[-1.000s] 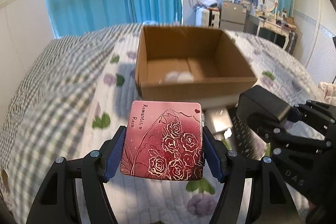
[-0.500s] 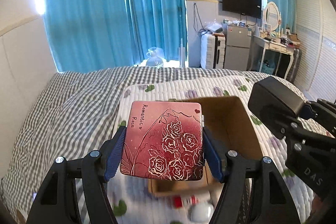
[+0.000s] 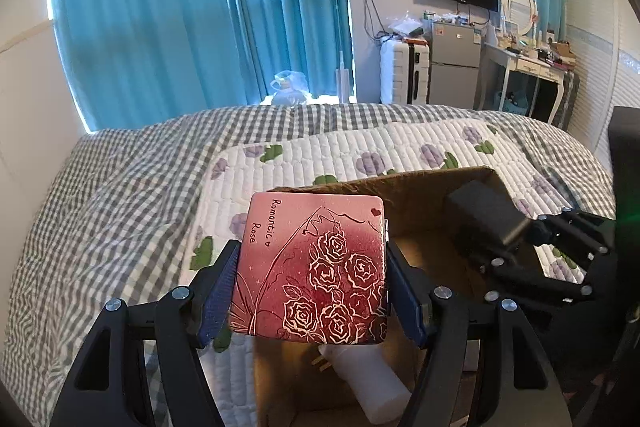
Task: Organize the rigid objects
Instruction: 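Lift both held items over the box and release them inside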
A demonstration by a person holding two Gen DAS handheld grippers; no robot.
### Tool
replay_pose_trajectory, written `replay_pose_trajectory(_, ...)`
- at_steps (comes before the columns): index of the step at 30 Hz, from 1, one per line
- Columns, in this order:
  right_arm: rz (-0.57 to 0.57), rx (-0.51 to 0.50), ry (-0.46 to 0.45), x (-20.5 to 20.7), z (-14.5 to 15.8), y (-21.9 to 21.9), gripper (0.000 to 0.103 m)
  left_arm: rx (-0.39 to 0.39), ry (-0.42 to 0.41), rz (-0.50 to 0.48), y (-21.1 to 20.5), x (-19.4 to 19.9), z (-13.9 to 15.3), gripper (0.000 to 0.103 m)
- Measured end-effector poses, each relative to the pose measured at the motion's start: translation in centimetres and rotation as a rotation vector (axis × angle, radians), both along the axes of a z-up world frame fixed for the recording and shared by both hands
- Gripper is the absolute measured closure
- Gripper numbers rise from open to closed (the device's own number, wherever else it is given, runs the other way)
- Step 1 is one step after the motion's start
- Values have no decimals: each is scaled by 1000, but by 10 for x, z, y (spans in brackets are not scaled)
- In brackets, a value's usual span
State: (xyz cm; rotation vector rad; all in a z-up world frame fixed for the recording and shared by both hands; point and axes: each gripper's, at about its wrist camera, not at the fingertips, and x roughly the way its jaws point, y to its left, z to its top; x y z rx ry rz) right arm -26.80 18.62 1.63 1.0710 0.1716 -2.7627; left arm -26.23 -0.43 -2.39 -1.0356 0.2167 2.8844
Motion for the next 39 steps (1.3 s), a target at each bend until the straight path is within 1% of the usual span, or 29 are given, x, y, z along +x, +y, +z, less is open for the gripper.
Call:
replay_pose_trajectory(2, 9, 2, -5, -1, -5, 1, 65, -7, 4, -7, 2, 1, 1, 33)
replay_pose_trajectory(5, 17, -19, -37, -6, -13, 4, 64, -7, 3, -14, 2, 2, 2, 33)
replay_pose_trajectory(6, 11, -19, -19, -3, -13, 5, 63, -5, 3, -12, 2, 3, 3, 33)
replay_pose_trajectory(7, 3, -15, 4, 1, -9, 5, 60, -2, 2, -7, 1, 4, 4, 33)
replay_pose_trajectory(8, -4, -16, 22, 5, -4, 5, 53, 4, 0, -2, 0, 5, 5, 33)
replay_pose_trajectory(9, -12, -19, 30, 9, 3, 6, 51, 10, -2, 1, -1, 6, 6, 33)
replay_pose_trajectory(11, -19, -23, 38, 15, 14, 7, 50, 16, -10, 4, 0, 9, 8, 33)
replay_pose_trajectory(16, -41, 18, 45, 28, 31, 16, 50, 7, -26, -3, 10, 3, 6, 33)
replay_pose_trajectory(21, -68, 7, 26, 25, 30, 29, 50, 31, -73, -11, 21, -14, -9, 33)
replay_pose_trajectory(26, -68, 7, 37, 19, 24, 35, 50, 15, -100, -8, 31, -30, -29, 33)
replay_pose_trajectory(28, -67, 15, 42, 17, 21, 37, 50, 28, -102, -11, 31, -32, -33, 33)
replay_pose_trajectory(30, -73, 13, 37, 14, 17, 40, 50, 51, -100, -8, 30, -34, -36, 29)
replay_pose_trajectory(31, -76, 9, 35, 14, 16, 42, 46, 58, -98, -4, 30, -33, -35, 21)
replay_pose_trajectory(32, -85, 6, 36, 13, 16, 44, 36, 60, -95, -3, 29, -32, -33, 13)
replay_pose_trajectory(34, -106, 2, 45, 15, 18, 49, 26, 61, -75, -3, 29, -26, -27, 10)
replay_pose_trajectory(37, -128, 16, 57, 24, 27, 52, 21, 52, -65, -8, 28, -15, -13, 10)
replay_pose_trajectory(39, -156, 39, 75, 35, 36, 54, 19, 67, -46, -24, 25, -1, 2, 10)
